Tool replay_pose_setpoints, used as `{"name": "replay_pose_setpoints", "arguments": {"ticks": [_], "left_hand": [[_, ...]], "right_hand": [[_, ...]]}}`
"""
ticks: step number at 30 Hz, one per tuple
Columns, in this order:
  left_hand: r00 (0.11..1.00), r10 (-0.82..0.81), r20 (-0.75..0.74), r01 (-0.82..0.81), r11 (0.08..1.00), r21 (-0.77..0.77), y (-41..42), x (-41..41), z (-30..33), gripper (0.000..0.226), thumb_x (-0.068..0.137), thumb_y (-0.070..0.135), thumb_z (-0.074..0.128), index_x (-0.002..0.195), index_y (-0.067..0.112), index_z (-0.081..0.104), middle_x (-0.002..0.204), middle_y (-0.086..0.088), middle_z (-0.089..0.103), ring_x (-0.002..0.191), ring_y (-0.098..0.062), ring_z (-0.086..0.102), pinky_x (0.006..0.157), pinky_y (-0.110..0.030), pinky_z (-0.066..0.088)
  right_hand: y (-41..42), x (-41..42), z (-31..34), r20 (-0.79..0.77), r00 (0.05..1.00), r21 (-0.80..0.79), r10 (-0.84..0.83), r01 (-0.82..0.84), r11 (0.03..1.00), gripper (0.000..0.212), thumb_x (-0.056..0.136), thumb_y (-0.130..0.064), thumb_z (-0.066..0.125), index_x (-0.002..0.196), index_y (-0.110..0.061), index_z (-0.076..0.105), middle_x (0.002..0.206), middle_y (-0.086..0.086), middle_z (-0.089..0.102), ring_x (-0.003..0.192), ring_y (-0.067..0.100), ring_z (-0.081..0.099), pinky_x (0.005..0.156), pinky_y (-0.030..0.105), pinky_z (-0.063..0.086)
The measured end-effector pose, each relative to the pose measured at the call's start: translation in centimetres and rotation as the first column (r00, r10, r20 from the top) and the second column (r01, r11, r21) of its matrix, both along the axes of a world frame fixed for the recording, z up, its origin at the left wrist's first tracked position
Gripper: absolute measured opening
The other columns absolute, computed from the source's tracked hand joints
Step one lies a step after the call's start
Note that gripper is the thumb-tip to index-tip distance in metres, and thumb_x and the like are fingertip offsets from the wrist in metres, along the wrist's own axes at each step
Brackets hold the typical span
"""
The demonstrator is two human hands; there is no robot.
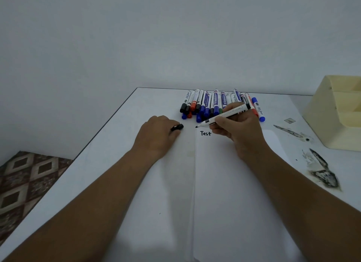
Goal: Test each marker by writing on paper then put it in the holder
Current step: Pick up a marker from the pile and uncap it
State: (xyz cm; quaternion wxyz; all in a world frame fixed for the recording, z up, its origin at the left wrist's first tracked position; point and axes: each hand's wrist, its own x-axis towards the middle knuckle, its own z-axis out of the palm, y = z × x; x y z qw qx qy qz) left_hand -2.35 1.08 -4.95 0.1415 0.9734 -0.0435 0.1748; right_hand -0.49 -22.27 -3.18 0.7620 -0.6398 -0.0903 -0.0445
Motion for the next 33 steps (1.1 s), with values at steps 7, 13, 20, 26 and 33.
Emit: {"name": "replay_pose_setpoints", "arguments": {"ticks": [7,13,20,26,33], "left_hand": [[0.994,-0.082,0.079,0.101,0.956,-0.276,0.4,-0.3,0.1,0.023,0.093,0.020,0.066,0.113,0.031,0.073,0.101,0.014,0.066,0.084,-0.006,0.056,0.074,-0.009,0.038],[0.989,-0.114,0.093,0.140,0.929,-0.342,0.0,-0.9,0.6,0.022,0.092,0.021,0.068,0.109,0.034,0.074,0.095,0.027,0.065,0.084,-0.004,0.058,0.069,-0.008,0.037],[0.980,-0.165,0.107,0.193,0.918,-0.348,-0.5,-1.3,0.9,0.023,0.091,0.019,0.070,0.109,0.032,0.074,0.089,0.029,0.060,0.078,0.006,0.055,0.067,-0.005,0.035],[0.977,-0.208,0.049,0.211,0.908,-0.363,-1.6,-1.6,1.1,0.025,0.096,0.016,0.063,0.114,0.031,0.069,0.090,0.019,0.060,0.085,0.012,0.053,0.072,-0.001,0.034],[0.989,-0.151,0.004,0.131,0.846,-0.517,-2.4,-2.1,1.3,0.025,0.097,0.007,0.057,0.099,0.030,0.066,0.082,0.007,0.066,0.076,0.001,0.058,0.067,-0.005,0.040]], "right_hand": [[-0.1,-0.1,0.1,-0.041,0.998,0.040,0.053,-0.051,0.998,0.022,0.083,0.006,0.074,0.102,0.001,0.063,0.096,0.022,0.075,0.087,0.036,0.076,0.075,0.040,0.064],[-0.3,-0.1,0.1,-0.058,0.992,0.093,0.114,-0.108,0.990,0.017,0.086,0.006,0.070,0.099,-0.003,0.064,0.100,0.024,0.075,0.092,0.039,0.075,0.079,0.043,0.063],[-0.2,-0.3,0.2,-0.039,0.990,0.027,0.136,-0.135,0.990,0.014,0.086,0.004,0.071,0.096,-0.005,0.067,0.098,0.021,0.075,0.091,0.036,0.076,0.074,0.037,0.064],[-0.1,-0.5,0.3,-0.032,0.992,0.000,0.122,-0.122,0.992,0.015,0.083,0.007,0.074,0.094,0.000,0.067,0.094,0.023,0.075,0.086,0.034,0.076,0.069,0.033,0.063],[0.2,-0.4,0.2,-0.033,0.987,-0.015,0.155,-0.155,0.988,0.015,0.082,0.004,0.075,0.093,0.000,0.066,0.092,0.024,0.075,0.082,0.035,0.076,0.068,0.034,0.063]]}}
